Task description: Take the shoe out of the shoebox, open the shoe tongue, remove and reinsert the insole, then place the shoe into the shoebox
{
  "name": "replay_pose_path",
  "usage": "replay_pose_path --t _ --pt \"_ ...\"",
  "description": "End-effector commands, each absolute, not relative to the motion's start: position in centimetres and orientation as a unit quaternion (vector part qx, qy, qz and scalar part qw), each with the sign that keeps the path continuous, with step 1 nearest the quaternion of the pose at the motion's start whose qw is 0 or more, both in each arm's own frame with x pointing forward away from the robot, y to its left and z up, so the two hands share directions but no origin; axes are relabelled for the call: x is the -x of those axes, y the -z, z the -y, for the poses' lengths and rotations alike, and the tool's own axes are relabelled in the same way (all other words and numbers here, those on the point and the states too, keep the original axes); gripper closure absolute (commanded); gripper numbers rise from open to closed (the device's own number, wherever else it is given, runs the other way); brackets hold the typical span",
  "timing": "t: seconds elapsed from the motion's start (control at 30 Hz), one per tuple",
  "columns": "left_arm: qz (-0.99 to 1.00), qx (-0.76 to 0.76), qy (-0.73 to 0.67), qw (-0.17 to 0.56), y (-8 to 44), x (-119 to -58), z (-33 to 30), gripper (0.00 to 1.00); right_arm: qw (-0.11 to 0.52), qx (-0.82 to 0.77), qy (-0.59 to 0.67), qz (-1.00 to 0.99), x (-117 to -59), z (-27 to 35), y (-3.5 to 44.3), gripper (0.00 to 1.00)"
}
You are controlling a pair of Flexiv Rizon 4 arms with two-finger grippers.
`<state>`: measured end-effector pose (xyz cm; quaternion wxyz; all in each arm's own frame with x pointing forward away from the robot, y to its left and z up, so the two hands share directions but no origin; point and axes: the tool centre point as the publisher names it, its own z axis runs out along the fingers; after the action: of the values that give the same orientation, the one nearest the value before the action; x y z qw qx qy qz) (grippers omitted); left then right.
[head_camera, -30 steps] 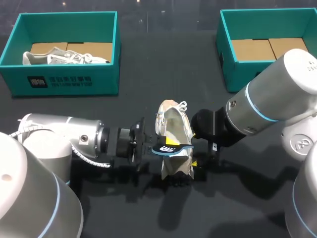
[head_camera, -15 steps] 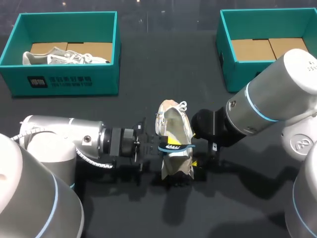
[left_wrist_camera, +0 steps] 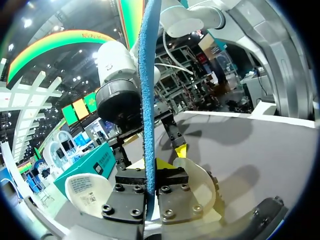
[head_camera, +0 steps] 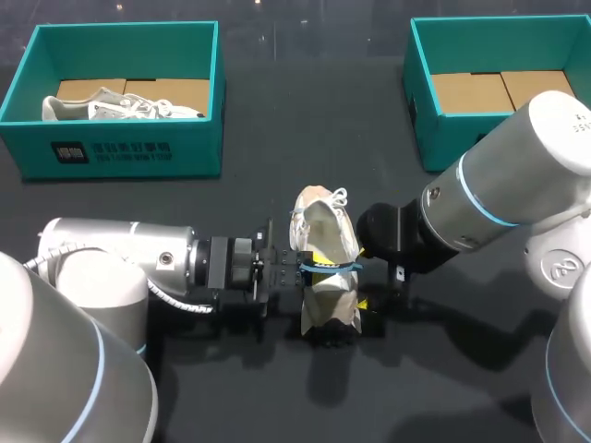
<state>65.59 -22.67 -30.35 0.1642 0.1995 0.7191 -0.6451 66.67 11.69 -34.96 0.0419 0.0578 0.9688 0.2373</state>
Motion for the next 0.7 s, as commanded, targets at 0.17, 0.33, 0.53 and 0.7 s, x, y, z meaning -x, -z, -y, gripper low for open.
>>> replay_pose_path --t 0.17,0.33,0.53,0.7 --pt "-0.728 -0.185 0.64 0.163 31.5 -66.4 22.9 1.0 0.043 -0.058 -0.237 -0.969 -66.6 -11.7 35.0 0.0" --pt "-0.731 -0.173 0.64 0.16 32.2 -66.9 22.7 1.0 0.043 -0.058 -0.237 -0.969 -66.6 -11.7 35.0 0.0" --pt "-0.732 -0.167 0.642 0.154 33.0 -67.6 22.5 1.0 0.043 -0.058 -0.237 -0.969 -66.6 -11.7 35.0 0.0" --pt "-0.731 -0.169 0.644 0.152 33.5 -68.2 22.1 1.0 0.043 -0.058 -0.237 -0.969 -66.6 -11.7 35.0 0.0"
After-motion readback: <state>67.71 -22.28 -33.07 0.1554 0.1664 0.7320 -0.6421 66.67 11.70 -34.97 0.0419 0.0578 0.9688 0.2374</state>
